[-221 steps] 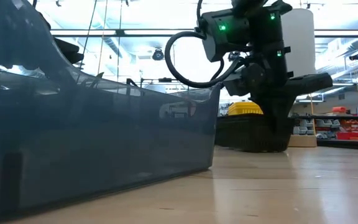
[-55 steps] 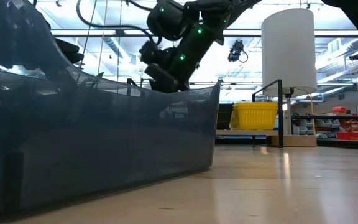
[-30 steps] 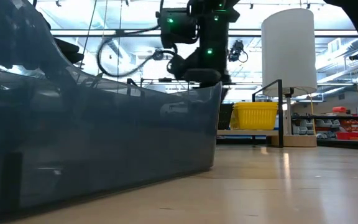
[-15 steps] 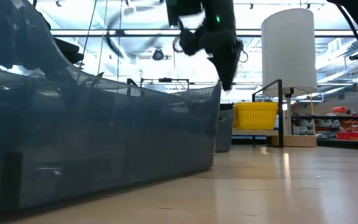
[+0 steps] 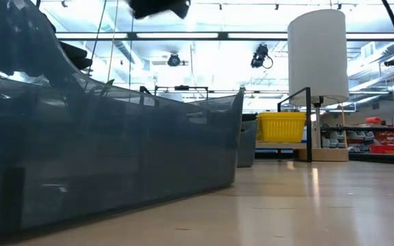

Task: Stack baskets on shelf by color
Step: Stack the middle gray bin on top of the top gray bin

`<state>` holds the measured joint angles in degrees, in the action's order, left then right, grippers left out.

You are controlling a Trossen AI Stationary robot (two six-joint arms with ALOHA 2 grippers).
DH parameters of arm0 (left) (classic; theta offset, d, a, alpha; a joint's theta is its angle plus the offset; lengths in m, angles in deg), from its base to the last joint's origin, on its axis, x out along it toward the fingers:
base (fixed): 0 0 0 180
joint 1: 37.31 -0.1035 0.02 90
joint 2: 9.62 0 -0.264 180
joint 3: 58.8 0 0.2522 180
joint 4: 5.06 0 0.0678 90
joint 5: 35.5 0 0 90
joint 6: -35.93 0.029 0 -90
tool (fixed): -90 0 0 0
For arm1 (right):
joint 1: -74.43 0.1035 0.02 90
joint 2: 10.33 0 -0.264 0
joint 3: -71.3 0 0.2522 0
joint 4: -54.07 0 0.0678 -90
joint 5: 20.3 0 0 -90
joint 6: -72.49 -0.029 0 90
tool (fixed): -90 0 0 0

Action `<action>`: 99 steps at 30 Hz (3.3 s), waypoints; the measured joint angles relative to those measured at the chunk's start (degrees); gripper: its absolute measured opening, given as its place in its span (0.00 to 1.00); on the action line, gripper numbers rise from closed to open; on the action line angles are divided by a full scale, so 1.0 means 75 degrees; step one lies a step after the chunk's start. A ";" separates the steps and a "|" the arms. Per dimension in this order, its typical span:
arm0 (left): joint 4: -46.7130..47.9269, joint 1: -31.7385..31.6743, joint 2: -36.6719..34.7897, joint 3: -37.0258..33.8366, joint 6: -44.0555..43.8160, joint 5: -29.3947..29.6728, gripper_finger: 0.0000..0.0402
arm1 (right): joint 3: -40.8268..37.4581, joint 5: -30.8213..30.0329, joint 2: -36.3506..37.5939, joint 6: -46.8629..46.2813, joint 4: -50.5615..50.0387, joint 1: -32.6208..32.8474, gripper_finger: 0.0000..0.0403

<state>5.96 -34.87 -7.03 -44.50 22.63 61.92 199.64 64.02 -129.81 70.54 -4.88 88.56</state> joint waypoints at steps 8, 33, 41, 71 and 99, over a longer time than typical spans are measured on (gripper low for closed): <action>0.0000 0.0000 0.0003 0.0003 0.0000 0.0000 0.29 | 0.0109 0.0220 -0.1110 -0.0396 0.0470 0.0326 0.35; -0.0003 0.0000 0.0000 0.0003 -0.0001 0.0000 0.29 | 0.2165 0.0109 -0.2456 0.1264 -0.0775 0.0098 0.36; -0.0003 0.0000 0.0000 0.0001 -0.0001 0.0001 0.29 | 0.1336 0.0162 -0.2448 0.1392 -0.0235 0.0119 0.36; 0.0000 0.0001 0.0003 0.0001 -0.0001 0.0000 0.29 | 0.1339 0.0542 -0.2047 0.1664 -0.1549 0.0212 0.02; -0.0003 0.0003 0.0000 0.0000 -0.0003 0.0000 0.29 | 0.1553 0.1167 0.0548 0.4609 -0.2994 -0.1742 0.01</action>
<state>5.94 -34.85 -7.03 -44.50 22.61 61.92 211.29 72.77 -125.70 105.10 -27.34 75.50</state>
